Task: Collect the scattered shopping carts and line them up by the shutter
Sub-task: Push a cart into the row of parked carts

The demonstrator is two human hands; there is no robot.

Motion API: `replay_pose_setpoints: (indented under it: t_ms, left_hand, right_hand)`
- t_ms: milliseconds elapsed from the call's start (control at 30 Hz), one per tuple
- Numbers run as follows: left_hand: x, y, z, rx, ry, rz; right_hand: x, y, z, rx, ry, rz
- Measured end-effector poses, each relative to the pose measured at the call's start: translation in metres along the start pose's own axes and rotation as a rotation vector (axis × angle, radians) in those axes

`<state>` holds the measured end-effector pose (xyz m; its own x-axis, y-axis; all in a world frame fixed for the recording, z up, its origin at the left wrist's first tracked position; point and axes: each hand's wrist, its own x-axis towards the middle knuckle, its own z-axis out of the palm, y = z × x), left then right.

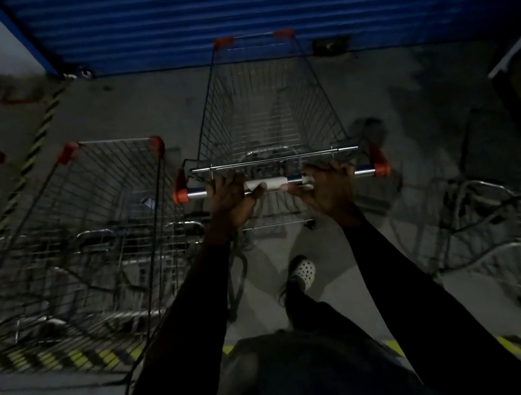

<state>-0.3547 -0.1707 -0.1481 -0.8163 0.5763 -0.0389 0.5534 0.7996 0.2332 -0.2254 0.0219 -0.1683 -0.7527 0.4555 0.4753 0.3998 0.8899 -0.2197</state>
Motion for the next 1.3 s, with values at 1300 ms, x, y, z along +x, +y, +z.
replay_pose_setpoints:
  t_ms: [1300]
  left_hand:
    - [-0.345,-0.029,-0.001,0.046,0.005,-0.061]
  right_hand:
    - [-0.285,-0.094,-0.146,-0.057,-0.256,-0.03]
